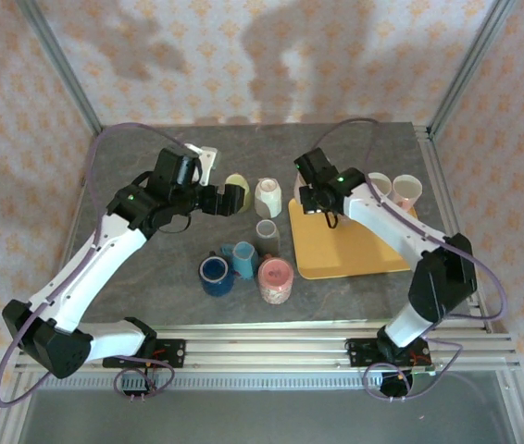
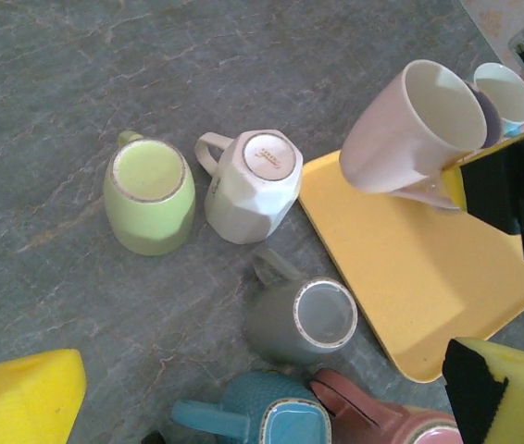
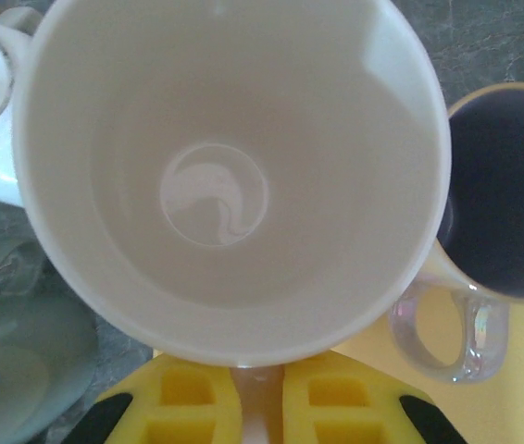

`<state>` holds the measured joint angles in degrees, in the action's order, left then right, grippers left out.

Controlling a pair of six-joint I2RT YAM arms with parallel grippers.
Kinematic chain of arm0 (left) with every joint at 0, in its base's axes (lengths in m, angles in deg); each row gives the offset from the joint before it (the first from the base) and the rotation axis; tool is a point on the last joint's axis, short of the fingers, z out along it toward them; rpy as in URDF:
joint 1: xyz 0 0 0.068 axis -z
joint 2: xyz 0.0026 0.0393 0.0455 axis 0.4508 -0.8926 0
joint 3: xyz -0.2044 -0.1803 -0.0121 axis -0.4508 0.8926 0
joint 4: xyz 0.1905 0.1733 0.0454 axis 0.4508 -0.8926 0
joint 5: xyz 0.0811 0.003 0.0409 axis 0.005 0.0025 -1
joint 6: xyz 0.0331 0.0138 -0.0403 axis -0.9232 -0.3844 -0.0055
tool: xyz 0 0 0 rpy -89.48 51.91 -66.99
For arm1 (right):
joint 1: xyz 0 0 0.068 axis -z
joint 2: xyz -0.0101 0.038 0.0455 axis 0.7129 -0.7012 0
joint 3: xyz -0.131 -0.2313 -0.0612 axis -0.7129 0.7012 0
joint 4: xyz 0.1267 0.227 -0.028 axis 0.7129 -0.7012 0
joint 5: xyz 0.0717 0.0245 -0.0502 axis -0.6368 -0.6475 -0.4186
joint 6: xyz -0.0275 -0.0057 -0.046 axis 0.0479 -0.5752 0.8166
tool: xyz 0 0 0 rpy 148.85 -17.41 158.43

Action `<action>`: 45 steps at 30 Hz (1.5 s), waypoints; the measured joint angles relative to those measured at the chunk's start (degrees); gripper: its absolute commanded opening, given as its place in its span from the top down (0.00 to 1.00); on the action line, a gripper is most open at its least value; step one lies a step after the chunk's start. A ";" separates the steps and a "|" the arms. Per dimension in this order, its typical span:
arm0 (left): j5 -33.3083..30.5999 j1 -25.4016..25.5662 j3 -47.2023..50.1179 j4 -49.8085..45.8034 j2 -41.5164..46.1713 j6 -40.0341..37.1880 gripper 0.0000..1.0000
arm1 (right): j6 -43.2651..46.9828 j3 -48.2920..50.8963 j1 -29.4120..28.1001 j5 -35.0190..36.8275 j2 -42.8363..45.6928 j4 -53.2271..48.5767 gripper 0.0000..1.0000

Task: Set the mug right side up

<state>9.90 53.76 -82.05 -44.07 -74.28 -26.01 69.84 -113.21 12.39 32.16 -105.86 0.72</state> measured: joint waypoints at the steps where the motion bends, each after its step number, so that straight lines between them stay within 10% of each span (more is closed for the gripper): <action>1: -0.02 0.00 0.02 -0.02 -0.15 0.02 0.00 | -0.17 -0.31 -0.11 0.57 -0.81 0.02 1.00; 45: -1.11 0.00 1.25 0.26 -0.09 3.02 0.00 | -1.73 -6.58 0.59 5.88 -16.35 -1.88 1.00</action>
<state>8.78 53.76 -80.80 -43.81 -74.37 -23.00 68.12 -119.79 12.99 38.04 -122.21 -1.16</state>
